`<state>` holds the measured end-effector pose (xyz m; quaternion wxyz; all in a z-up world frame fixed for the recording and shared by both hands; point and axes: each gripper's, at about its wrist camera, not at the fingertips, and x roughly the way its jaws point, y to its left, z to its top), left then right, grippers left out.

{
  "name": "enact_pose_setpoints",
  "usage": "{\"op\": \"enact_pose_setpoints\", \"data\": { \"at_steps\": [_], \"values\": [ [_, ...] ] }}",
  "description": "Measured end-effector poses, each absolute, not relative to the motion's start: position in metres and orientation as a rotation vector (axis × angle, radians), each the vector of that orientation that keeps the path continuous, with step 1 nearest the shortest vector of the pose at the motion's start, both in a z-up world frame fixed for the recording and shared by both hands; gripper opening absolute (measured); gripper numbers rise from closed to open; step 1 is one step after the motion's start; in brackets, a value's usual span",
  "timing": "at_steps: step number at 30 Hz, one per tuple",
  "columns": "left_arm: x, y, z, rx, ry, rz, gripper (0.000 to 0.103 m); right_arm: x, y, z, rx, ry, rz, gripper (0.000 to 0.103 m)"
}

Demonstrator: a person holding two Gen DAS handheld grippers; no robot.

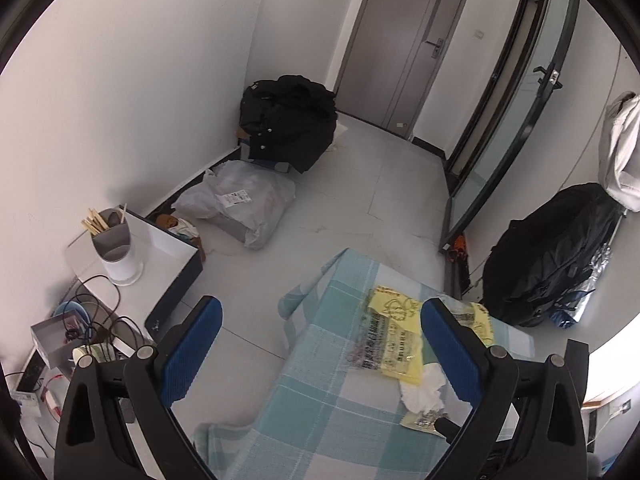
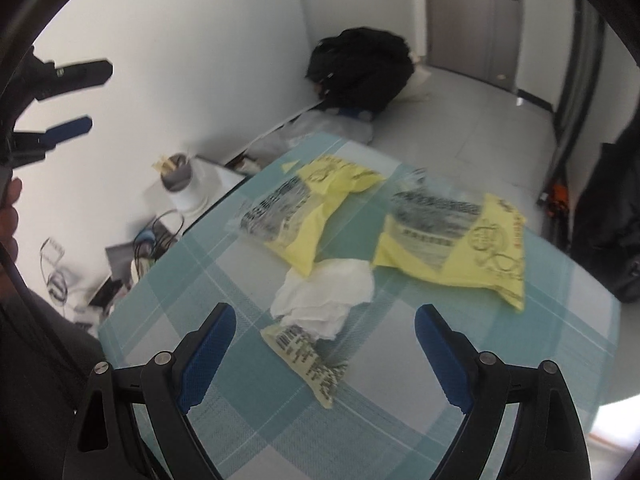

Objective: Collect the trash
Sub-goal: 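Grasp the white tissue with the right gripper and lift it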

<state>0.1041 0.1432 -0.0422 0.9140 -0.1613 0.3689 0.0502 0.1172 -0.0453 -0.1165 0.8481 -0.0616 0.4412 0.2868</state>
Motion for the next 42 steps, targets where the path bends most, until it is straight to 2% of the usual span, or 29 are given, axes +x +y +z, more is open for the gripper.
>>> {"op": "enact_pose_setpoints", "data": {
  "at_steps": [11, 13, 15, 17, 19, 21, 23, 25, 27, 33, 42],
  "values": [
    [0.110, 0.162, -0.052, -0.399, 0.803, 0.114, 0.098, 0.142, -0.017, -0.152, -0.181, 0.997, 0.617, 0.089],
    [0.111, 0.160, -0.053, -0.389, 0.806, 0.107, 0.098, 0.144, -0.014, -0.153, -0.187, 0.999, 0.615, 0.083],
    [0.112, 0.158, -0.054, -0.389, 0.814, 0.091, 0.098, 0.144, -0.013, -0.154, -0.198, 0.996, 0.619, 0.072],
    [0.113, 0.159, -0.054, -0.392, 0.815, 0.088, 0.098, 0.146, -0.013, -0.153, -0.192, 0.989, 0.614, 0.068],
    [0.113, 0.160, -0.054, -0.388, 0.815, 0.093, 0.098, 0.146, -0.015, -0.152, -0.188, 0.984, 0.610, 0.059],
    [0.113, 0.160, -0.054, -0.391, 0.816, 0.094, 0.098, 0.143, -0.013, -0.152, -0.219, 0.979, 0.606, 0.044],
    [0.113, 0.160, -0.055, -0.390, 0.820, 0.093, 0.098, 0.141, -0.011, -0.151, -0.257, 0.974, 0.608, 0.034],
    [0.113, 0.160, -0.057, -0.392, 0.825, 0.093, 0.098, 0.137, -0.008, -0.151, -0.286, 0.969, 0.607, 0.029],
    [0.114, 0.160, -0.058, -0.393, 0.828, 0.090, 0.098, 0.134, -0.007, -0.151, -0.298, 0.967, 0.617, 0.018],
    [0.115, 0.159, -0.059, -0.380, 0.835, 0.090, 0.098, 0.129, -0.012, -0.150, -0.276, 0.997, 0.609, 0.010],
    [0.114, 0.151, -0.061, -0.352, 0.848, 0.072, 0.098, 0.118, -0.048, -0.130, -0.100, 1.021, 0.577, 0.010]
  ]
}}
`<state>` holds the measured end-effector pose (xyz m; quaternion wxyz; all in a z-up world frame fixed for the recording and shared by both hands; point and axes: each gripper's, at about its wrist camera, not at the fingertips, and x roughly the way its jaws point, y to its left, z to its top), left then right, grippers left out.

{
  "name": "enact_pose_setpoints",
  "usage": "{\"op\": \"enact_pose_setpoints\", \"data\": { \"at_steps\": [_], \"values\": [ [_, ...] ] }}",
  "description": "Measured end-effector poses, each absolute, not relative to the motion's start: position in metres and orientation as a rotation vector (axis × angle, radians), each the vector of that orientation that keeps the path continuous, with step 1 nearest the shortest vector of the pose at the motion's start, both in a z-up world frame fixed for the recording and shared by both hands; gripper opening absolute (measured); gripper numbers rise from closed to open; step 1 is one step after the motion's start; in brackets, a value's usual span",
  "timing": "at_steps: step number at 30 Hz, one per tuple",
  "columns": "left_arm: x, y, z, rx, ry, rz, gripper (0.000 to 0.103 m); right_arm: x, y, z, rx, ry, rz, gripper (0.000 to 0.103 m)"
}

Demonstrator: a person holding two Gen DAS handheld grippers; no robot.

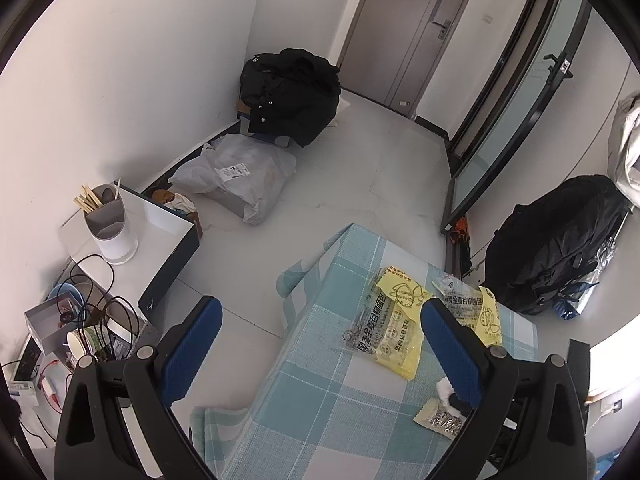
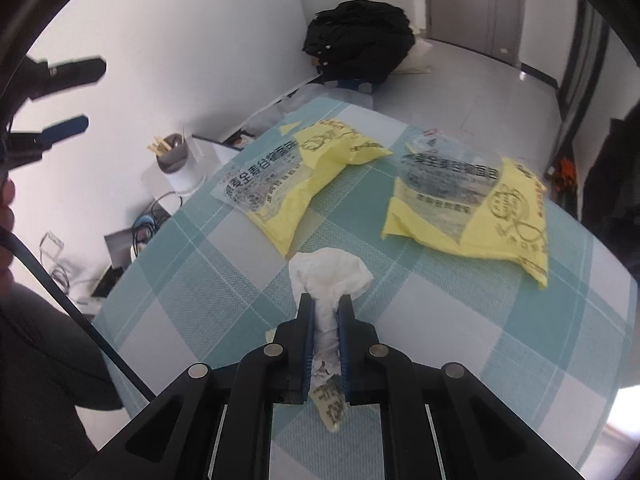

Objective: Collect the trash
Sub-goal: 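Grasp the white tissue with the right gripper and lift it, then lower the left gripper onto the printed snack wrapper and grasp it while the right gripper holds the tissue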

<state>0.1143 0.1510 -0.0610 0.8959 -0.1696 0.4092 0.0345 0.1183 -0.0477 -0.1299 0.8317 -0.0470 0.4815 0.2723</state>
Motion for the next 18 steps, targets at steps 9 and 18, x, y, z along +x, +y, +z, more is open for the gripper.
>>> {"op": "enact_pose_setpoints", "data": {
  "at_steps": [9, 18],
  "values": [
    [0.107, 0.128, -0.059, -0.302, 0.823, 0.000, 0.098, 0.087, -0.090, -0.111, -0.021, 0.987, 0.511, 0.010],
    [0.107, 0.082, -0.071, -0.215, 0.879, -0.111, 0.098, 0.061, -0.132, -0.106, 0.057, 0.941, 0.448, 0.010]
  ]
}}
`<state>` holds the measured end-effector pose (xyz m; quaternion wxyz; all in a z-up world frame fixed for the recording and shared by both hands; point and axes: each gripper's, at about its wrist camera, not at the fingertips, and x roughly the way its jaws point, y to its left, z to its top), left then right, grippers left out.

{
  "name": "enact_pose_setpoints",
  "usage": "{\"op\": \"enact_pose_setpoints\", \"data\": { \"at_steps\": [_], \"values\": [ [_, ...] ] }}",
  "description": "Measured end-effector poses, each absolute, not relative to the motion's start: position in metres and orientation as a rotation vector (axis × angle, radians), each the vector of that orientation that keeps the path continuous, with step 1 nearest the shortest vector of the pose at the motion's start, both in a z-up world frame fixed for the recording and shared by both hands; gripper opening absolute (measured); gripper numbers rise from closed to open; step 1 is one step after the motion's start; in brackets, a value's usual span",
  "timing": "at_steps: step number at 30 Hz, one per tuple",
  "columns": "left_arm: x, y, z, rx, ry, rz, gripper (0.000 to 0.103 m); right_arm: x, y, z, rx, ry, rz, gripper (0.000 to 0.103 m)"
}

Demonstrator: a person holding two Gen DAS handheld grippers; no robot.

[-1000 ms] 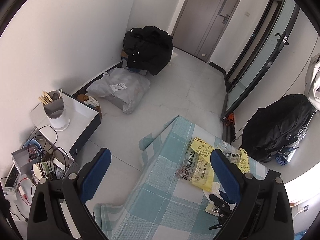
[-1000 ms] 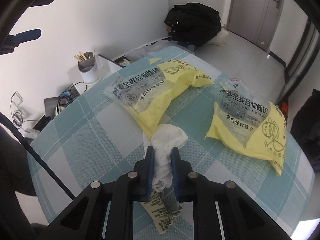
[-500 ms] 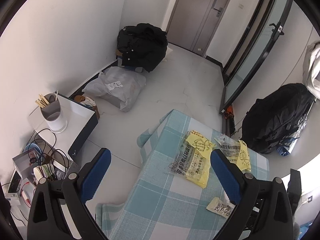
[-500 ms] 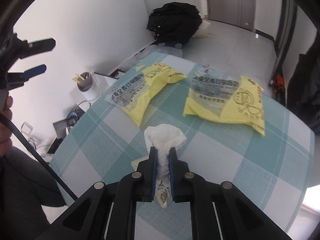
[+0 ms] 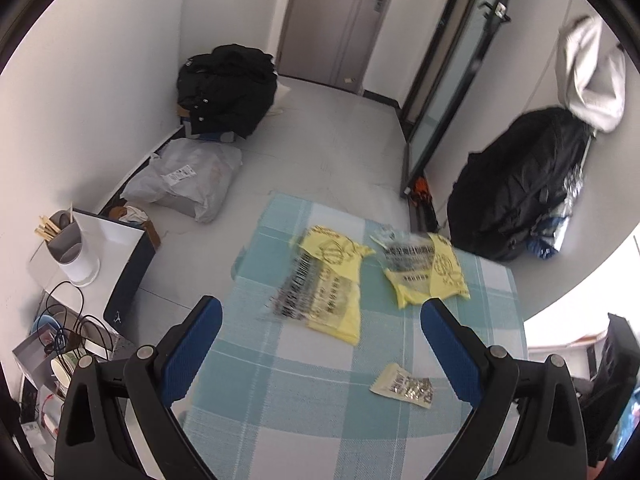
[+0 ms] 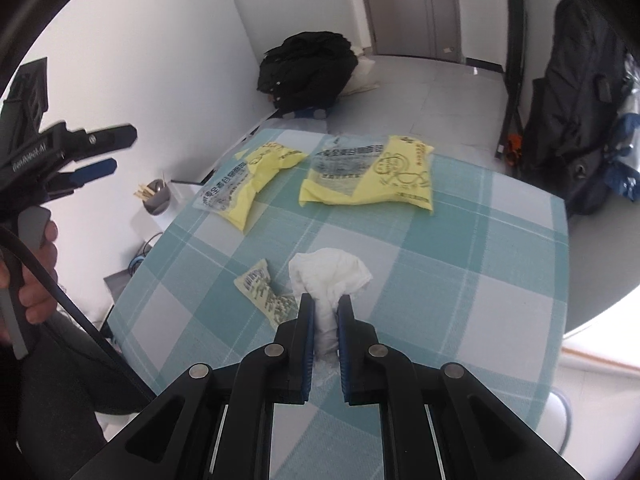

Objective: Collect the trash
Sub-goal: 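Lower the left gripper onto the printed snack wrapper and grasp it while the right gripper holds the tissue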

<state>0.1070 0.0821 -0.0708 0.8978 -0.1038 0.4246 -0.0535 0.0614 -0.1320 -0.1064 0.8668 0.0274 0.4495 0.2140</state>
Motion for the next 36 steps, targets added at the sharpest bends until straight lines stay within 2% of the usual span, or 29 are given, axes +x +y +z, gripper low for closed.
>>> {"op": "enact_pose_setpoints", "data": {
  "at_steps": [5, 11, 17, 25, 36],
  "values": [
    [0.107, 0.050, -0.086, -0.154, 0.942, -0.172, 0.098, 0.049, -0.156, -0.102, 0.080, 0.901, 0.413, 0.009],
    [0.109, 0.001, -0.126, -0.026, 1.121, -0.279, 0.098, 0.046, -0.189, -0.105, 0.138, 0.892, 0.360, 0.009],
    [0.110, -0.013, -0.151, 0.039, 1.214, -0.260, 0.098, 0.039, -0.214, -0.105, 0.180, 0.876, 0.322, 0.009],
    [0.110, -0.017, -0.165, 0.096, 1.258, -0.225, 0.098, 0.034, -0.232, -0.106, 0.219, 0.873, 0.316, 0.010],
    [0.098, -0.033, -0.167, 0.192, 1.226, -0.192, 0.098, 0.030, -0.234, -0.101, 0.225, 0.854, 0.322, 0.010]
  ]
}}
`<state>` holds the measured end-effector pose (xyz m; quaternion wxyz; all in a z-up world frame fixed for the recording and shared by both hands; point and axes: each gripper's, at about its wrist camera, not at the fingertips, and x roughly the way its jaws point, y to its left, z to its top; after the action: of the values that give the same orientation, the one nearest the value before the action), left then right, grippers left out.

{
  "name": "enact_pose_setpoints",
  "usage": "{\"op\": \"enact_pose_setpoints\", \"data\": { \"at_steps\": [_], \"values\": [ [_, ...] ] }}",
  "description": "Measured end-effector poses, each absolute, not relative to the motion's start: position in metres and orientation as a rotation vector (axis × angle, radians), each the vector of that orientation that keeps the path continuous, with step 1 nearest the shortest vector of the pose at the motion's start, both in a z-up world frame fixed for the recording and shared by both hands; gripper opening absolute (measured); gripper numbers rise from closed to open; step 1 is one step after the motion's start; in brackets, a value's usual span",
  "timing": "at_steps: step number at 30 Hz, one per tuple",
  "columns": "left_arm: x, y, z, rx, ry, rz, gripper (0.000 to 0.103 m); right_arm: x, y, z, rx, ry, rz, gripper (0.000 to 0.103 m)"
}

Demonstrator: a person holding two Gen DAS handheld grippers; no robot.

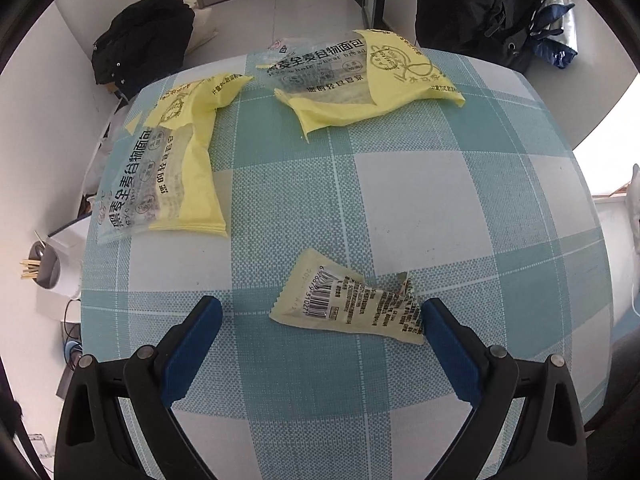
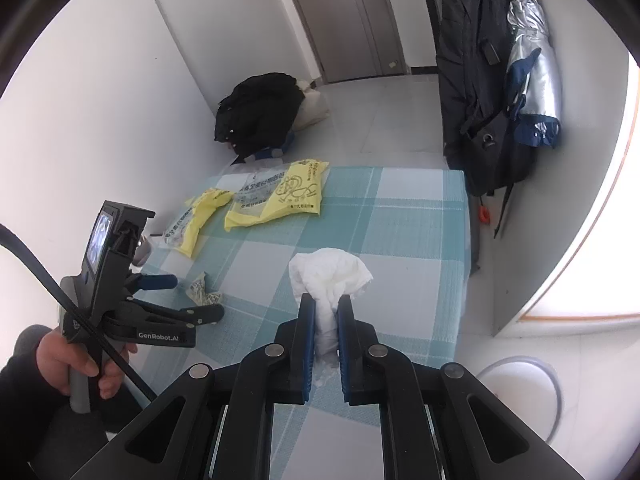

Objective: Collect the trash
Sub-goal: 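Lower the left gripper onto the printed snack wrapper and grasp it while the right gripper holds the tissue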

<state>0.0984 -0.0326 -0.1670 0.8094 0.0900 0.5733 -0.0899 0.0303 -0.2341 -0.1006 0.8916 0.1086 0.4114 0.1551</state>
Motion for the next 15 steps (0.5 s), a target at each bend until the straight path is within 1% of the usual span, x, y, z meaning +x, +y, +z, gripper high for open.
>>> {"op": "enact_pose_setpoints", "data": {
  "at_steps": [3, 5, 6, 8, 9, 11, 15],
  "values": [
    [0.094, -0.035, -0.166, 0.186, 1.217, -0.203, 0.093, 0.030, -0.235, -0.100, 0.228, 0.853, 0.322, 0.010],
    [0.093, -0.037, -0.163, 0.174, 1.215, -0.220, 0.082, 0.030, -0.235, -0.100, 0.228, 0.855, 0.322, 0.010],
    [0.093, -0.038, -0.162, 0.172, 1.215, -0.228, 0.080, 0.029, -0.235, -0.101, 0.228, 0.857, 0.321, 0.010],
    [0.091, -0.042, -0.160, 0.179, 1.208, -0.241, 0.071, 0.029, -0.234, -0.101, 0.226, 0.860, 0.320, 0.010],
    [0.089, -0.044, -0.159, 0.184, 1.202, -0.253, 0.068, 0.030, -0.234, -0.101, 0.224, 0.861, 0.319, 0.010],
    [0.085, -0.049, -0.157, 0.196, 1.195, -0.259, 0.064, 0.030, -0.233, -0.101, 0.221, 0.863, 0.317, 0.010],
    [0.091, -0.042, -0.158, 0.186, 1.198, -0.262, 0.062, 0.030, -0.231, -0.101, 0.217, 0.859, 0.320, 0.011]
  ]
}}
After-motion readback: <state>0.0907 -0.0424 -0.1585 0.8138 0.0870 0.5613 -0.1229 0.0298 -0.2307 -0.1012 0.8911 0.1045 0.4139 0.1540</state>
